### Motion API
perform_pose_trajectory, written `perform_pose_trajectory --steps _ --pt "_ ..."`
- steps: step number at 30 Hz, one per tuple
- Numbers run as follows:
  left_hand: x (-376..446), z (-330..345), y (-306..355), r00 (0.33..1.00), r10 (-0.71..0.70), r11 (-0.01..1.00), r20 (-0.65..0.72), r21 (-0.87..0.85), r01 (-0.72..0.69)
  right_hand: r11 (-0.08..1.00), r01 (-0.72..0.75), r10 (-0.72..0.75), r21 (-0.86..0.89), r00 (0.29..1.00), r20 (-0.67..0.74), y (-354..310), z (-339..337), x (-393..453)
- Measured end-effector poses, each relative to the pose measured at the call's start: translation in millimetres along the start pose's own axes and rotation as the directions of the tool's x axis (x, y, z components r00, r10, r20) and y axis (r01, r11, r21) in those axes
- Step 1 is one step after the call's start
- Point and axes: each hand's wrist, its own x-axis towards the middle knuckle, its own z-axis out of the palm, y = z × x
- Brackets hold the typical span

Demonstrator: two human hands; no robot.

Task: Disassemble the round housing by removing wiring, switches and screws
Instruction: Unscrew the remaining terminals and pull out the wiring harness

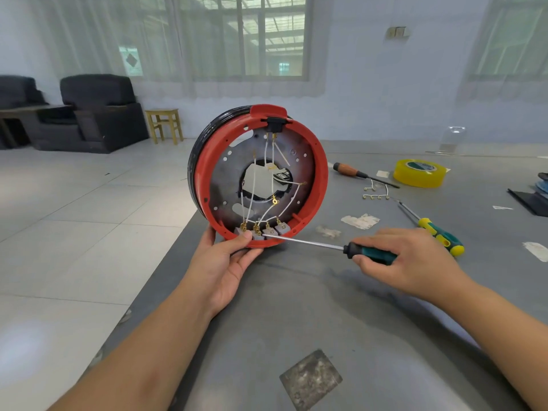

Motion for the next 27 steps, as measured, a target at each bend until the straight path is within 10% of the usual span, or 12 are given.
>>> perform_pose_trajectory --steps 27 --pt "1.6 -0.6 -2.1 0.999 -0.038 0.986 0.026 0.161 0.034 0.997 -0.048 0.036 0.057 0.980 0.196 16.5 -6.8 4.1"
